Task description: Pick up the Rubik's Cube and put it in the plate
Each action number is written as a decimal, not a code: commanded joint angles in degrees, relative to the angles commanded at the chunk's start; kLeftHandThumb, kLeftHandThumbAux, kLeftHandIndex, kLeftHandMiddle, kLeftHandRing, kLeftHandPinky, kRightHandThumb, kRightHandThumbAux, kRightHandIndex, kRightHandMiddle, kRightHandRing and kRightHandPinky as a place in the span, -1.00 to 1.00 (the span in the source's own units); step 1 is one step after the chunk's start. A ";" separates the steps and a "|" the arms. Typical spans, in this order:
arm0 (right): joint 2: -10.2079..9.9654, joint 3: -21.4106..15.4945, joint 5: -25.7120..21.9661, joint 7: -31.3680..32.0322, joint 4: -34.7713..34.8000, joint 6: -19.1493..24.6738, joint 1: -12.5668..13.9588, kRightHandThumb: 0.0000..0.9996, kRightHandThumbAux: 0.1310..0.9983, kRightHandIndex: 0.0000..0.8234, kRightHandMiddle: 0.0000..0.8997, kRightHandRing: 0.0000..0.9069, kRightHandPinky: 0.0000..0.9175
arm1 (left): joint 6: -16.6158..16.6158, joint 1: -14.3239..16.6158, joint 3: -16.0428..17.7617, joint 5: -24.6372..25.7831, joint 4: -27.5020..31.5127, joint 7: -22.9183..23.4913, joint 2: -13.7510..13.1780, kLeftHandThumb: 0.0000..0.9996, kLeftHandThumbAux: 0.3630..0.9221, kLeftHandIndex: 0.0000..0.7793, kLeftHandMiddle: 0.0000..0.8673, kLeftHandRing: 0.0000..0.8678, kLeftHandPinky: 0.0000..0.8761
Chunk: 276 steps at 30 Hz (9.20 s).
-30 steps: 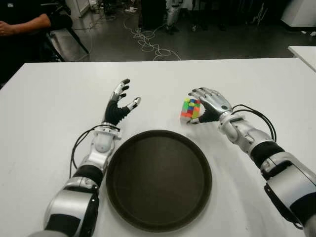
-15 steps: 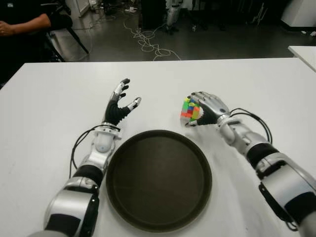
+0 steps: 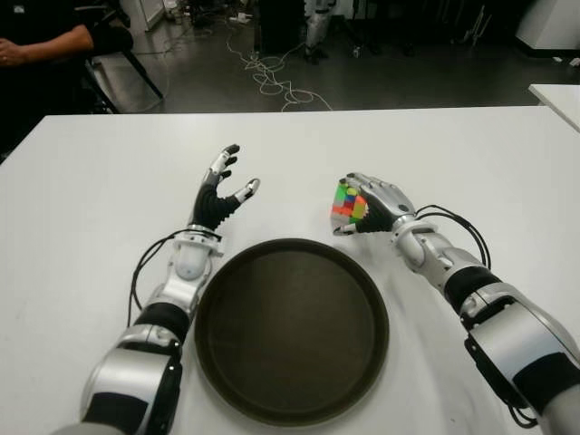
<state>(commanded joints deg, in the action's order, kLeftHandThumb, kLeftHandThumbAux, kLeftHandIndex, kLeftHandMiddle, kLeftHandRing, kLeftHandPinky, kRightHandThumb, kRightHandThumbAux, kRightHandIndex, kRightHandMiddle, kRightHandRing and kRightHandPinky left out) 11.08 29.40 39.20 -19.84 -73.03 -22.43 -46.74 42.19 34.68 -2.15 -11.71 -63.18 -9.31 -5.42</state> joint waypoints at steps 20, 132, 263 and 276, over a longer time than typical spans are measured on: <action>-0.44 -1.09 -0.24 1.14 -1.12 0.42 -0.20 -1.00 0.01 -0.82 -0.69 -0.60 -0.47 | 0.52 -0.14 -0.70 -0.94 0.56 -0.67 -0.07 -0.95 -0.25 -0.86 -0.86 -0.84 -0.77; -0.49 -3.24 -2.66 -5.18 0.89 -3.18 1.40 -0.18 0.22 -0.50 -0.31 -0.21 -0.11 | 1.01 -0.71 -1.35 -0.72 1.41 -1.63 0.29 -0.89 -0.37 -0.82 -0.83 -0.81 -0.76; 6.61 -6.03 -32.71 38.08 41.90 -25.13 16.43 0.89 0.22 -0.07 0.09 0.10 0.01 | -13.94 -2.62 3.69 9.23 11.97 7.10 2.99 -0.77 0.26 -0.69 -0.69 -0.70 -0.66; 6.18 -9.02 -36.32 47.67 45.82 -19.37 17.54 0.89 0.22 -0.06 0.08 0.08 -0.02 | -17.78 -3.15 5.73 12.85 14.06 9.92 3.88 -0.75 0.32 -0.70 -0.67 -0.69 -0.67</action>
<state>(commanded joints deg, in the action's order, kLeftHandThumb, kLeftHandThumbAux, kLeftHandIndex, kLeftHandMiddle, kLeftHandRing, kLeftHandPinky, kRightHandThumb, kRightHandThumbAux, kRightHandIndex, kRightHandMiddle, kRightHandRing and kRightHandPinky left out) 17.26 20.39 2.88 27.83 -27.21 -41.80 -29.20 24.42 31.53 3.58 1.14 -49.12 0.61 -1.54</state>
